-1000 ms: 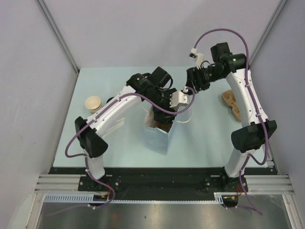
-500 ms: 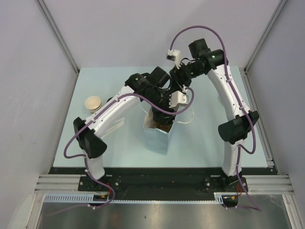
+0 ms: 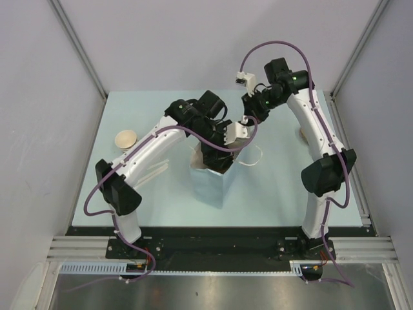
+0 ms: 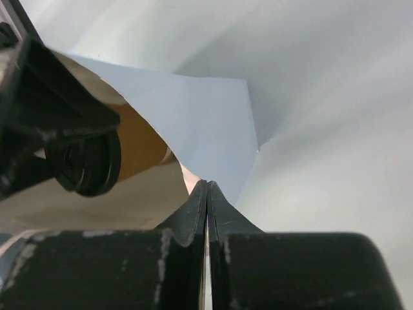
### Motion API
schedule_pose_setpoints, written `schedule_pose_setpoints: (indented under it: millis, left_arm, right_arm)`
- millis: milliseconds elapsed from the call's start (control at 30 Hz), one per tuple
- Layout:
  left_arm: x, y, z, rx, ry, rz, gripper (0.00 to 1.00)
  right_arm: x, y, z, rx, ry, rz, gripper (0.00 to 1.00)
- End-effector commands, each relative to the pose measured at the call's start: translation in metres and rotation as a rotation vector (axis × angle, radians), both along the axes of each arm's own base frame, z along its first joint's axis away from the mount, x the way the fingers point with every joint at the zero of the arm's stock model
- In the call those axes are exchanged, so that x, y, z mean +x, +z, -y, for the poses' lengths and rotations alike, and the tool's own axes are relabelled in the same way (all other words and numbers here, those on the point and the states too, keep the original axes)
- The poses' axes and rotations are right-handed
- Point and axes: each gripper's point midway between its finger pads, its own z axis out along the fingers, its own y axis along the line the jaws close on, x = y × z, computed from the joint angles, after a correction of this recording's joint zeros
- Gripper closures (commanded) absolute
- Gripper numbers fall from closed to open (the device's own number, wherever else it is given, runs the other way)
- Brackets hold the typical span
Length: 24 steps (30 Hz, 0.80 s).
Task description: Pack the takeout coffee
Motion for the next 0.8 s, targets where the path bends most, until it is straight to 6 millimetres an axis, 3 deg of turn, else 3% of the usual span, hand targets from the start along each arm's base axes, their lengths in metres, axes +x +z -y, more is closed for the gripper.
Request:
schedule_pose_setpoints:
  millis: [0,133,200,300,533,600,700,733,767]
  left_arm:
    - [0.002,0.026,-0.016,-0.044,0.061,0.023,0.67]
    - [0.003,0.027,-0.017,-0.040,0.054,0.024,0.67]
    - [0.004,0.025,-0.018,-0.029,0.054,0.024,0.67]
    - [0.011,0.025,-0.018,-0.030,0.065,0.052,0.67]
    - [0.025,0.031,-0.015,-0.050,0.096,0.085,0.67]
    - [0.023,0.032,-0.014,-0.059,0.083,0.081,0.67]
    - [0.017,0.032,-0.014,-0.066,0.065,0.064,0.67]
    - [0.016,0.031,-0.014,-0.066,0.062,0.059,0.67]
    - [0.013,0.032,-0.014,-0.070,0.057,0.055,0.67]
  right_arm:
    - [-0.035,0.016,0.021,-0.019,-0.046,-0.035,1.00]
    - [-0.041,0.019,0.017,-0.004,-0.025,-0.025,1.00]
    - [-0.045,0.031,0.014,0.007,-0.014,-0.026,1.00]
    - [-0.055,0.029,0.012,-0.005,-0.021,-0.069,1.00]
    - [-0.104,0.020,0.008,0.027,-0.025,-0.271,1.00]
    - [-0.117,0.031,0.004,0.073,0.005,-0.272,1.00]
    - [-0.105,0.041,0.001,0.081,0.000,-0.223,1.00]
    - [-0.098,0.047,0.003,0.094,-0.014,-0.210,0.95]
    - [-0.089,0.066,0.001,0.129,-0.017,-0.146,0.86]
